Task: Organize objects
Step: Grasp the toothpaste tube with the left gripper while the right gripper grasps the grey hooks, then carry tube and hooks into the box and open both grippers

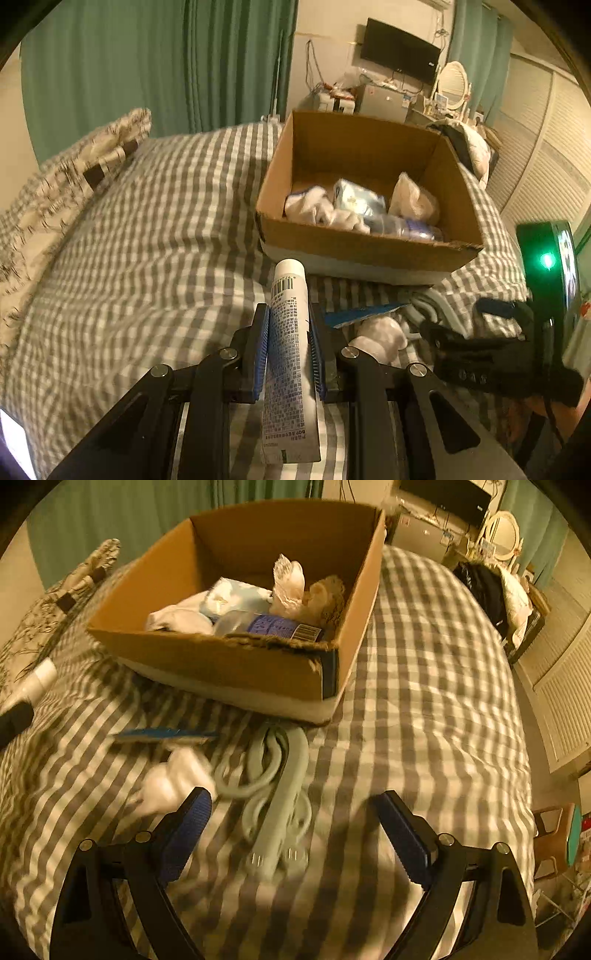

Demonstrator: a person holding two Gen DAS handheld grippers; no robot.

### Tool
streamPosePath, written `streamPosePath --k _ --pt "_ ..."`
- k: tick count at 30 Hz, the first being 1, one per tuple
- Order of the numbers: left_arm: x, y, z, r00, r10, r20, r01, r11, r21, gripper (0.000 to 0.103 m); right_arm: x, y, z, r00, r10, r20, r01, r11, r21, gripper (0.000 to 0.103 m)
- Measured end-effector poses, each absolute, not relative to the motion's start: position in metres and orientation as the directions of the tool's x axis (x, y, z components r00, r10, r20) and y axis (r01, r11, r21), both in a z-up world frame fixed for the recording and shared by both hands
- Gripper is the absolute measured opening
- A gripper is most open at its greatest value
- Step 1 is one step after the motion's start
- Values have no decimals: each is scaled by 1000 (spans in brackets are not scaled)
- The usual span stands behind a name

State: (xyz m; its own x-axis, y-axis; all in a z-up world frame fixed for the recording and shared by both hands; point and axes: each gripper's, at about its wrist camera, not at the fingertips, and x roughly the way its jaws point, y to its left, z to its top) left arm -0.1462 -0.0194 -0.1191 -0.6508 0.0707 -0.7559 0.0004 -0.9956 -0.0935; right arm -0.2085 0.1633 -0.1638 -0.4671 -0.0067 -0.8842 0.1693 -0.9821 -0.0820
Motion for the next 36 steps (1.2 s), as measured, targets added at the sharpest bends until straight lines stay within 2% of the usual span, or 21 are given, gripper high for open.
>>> streamPosePath --k 3,7,10,12,13,16,20,28,36 --pt "-150 -21 -134 -622 84 -778 5 -994 -111 20 -226 154 -178 -434 7 -901 189 -977 -98 91" --pt "-148 -24 -141 -612 99 -785 11 -991 -133 20 -235 139 -201 -403 98 -910 217 -955 -200 87" --pt "-143 -26 -143 -614 112 -781 10 -989 -150 20 -228 134 -197 -434 137 -890 214 -944 -250 68" --pt "-140 -28 -145 -611 118 -783 22 -986 -166 20 -224 135 -194 -447 133 -884 207 -947 -246 60" --pt "-139 -29 -144 -613 118 -781 29 -985 -171 20 -221 135 -191 -461 123 -879 205 -949 -241 48" --pt "-131 -33 -142 -625 125 -770 32 -982 -186 20 -204 134 -177 -514 92 -853 216 -948 -232 25" --pt "-121 -34 -142 -629 127 -767 38 -981 -193 20 -178 130 -160 -547 32 -836 244 -950 -196 15" --pt "-95 -37 -133 -636 132 -761 50 -976 -211 21 -130 130 -136 -591 -63 -804 287 -948 -137 12" --pt "-79 -34 -102 -657 160 -737 23 -972 -232 21 -104 144 -82 -672 -101 -733 257 -961 -103 12"
